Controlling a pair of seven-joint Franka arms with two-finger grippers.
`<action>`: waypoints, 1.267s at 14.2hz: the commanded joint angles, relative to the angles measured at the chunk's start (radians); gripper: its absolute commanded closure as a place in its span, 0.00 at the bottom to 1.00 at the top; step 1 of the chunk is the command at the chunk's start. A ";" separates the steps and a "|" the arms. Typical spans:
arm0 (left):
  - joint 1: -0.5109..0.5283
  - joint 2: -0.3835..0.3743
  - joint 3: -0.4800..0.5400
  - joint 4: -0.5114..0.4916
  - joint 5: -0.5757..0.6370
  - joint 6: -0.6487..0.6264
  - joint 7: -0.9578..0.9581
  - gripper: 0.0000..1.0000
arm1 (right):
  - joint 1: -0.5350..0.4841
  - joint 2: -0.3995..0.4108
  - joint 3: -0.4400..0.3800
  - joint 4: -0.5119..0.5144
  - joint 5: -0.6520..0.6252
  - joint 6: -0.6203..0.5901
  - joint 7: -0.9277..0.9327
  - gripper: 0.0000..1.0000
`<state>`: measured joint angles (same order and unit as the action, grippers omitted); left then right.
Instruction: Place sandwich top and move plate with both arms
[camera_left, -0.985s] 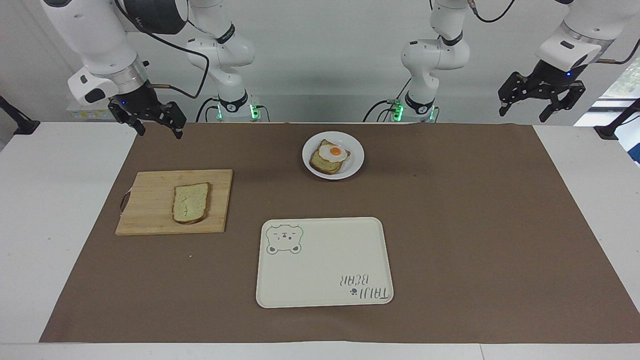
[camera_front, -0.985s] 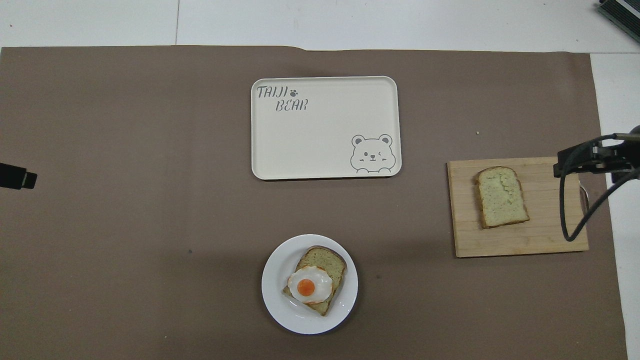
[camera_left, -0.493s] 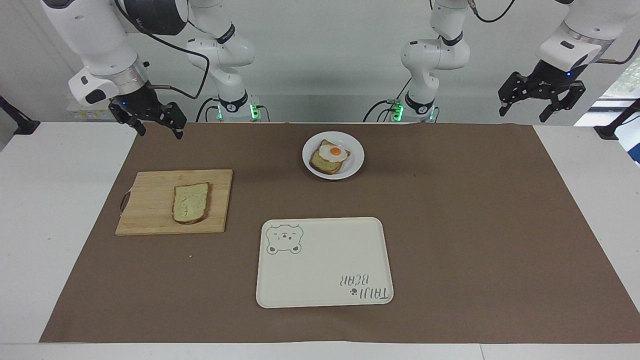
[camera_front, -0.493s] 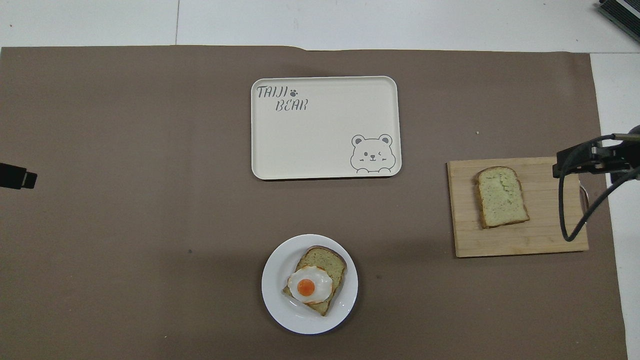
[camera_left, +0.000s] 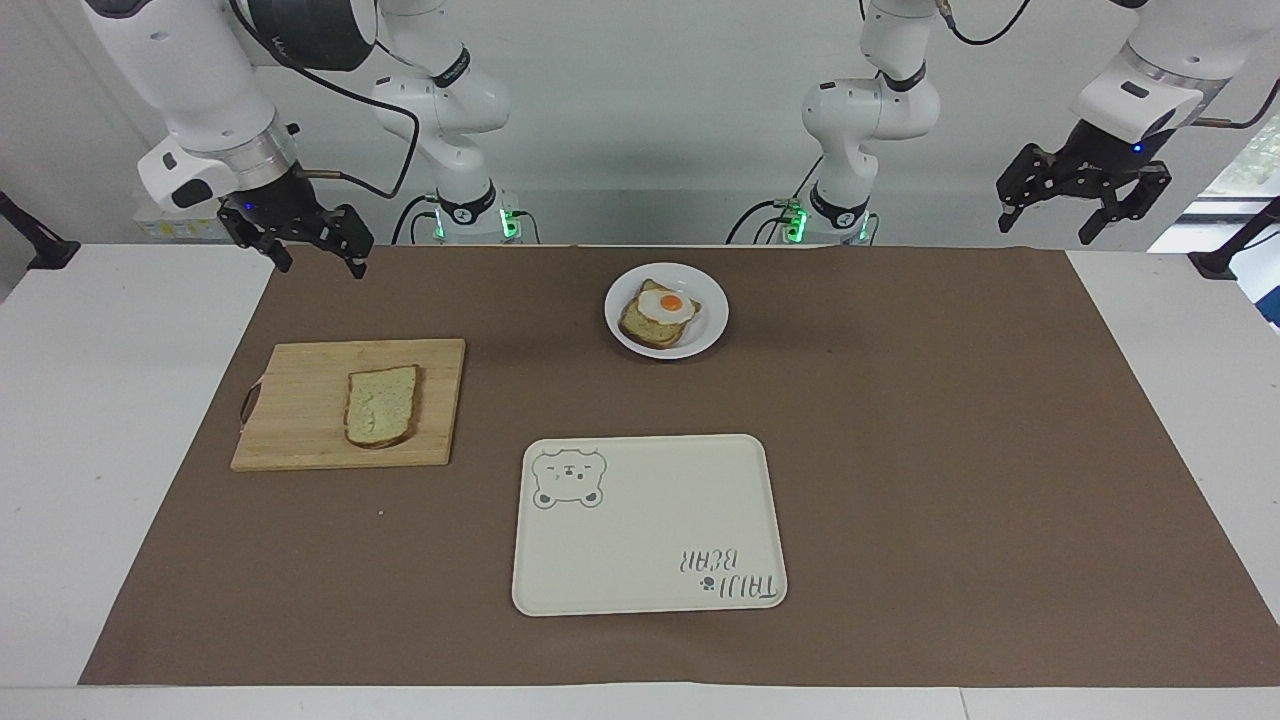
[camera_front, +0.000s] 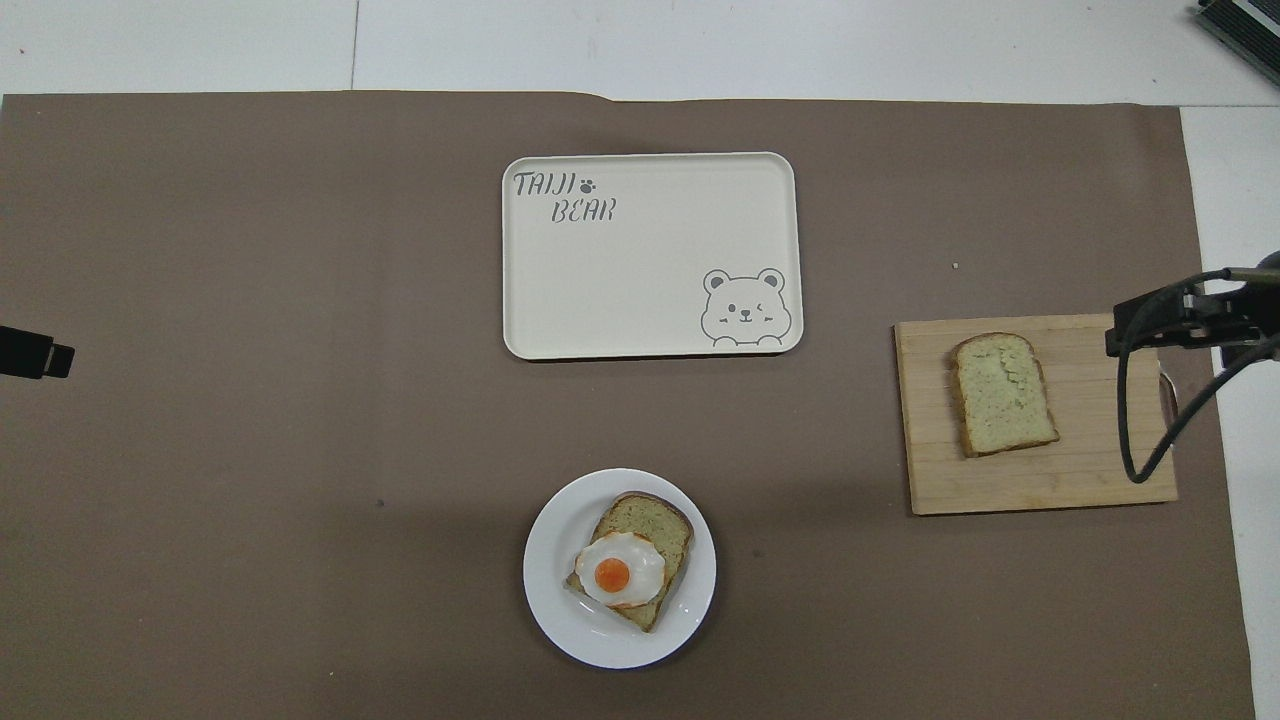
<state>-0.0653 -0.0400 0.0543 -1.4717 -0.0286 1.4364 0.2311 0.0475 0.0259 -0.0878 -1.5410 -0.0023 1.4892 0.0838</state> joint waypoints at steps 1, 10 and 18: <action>0.002 -0.023 0.001 -0.024 -0.004 -0.005 -0.004 0.00 | -0.006 -0.015 0.002 -0.021 0.002 0.002 0.002 0.00; 0.002 -0.023 0.001 -0.024 -0.004 -0.005 -0.004 0.00 | -0.020 -0.064 -0.003 -0.122 0.002 0.124 0.001 0.00; 0.002 -0.023 0.001 -0.024 -0.004 -0.005 -0.004 0.00 | -0.041 -0.069 -0.003 -0.261 0.001 0.238 -0.050 0.00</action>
<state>-0.0653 -0.0401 0.0543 -1.4717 -0.0286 1.4364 0.2311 0.0143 -0.0127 -0.0929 -1.7140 -0.0023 1.6629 0.0575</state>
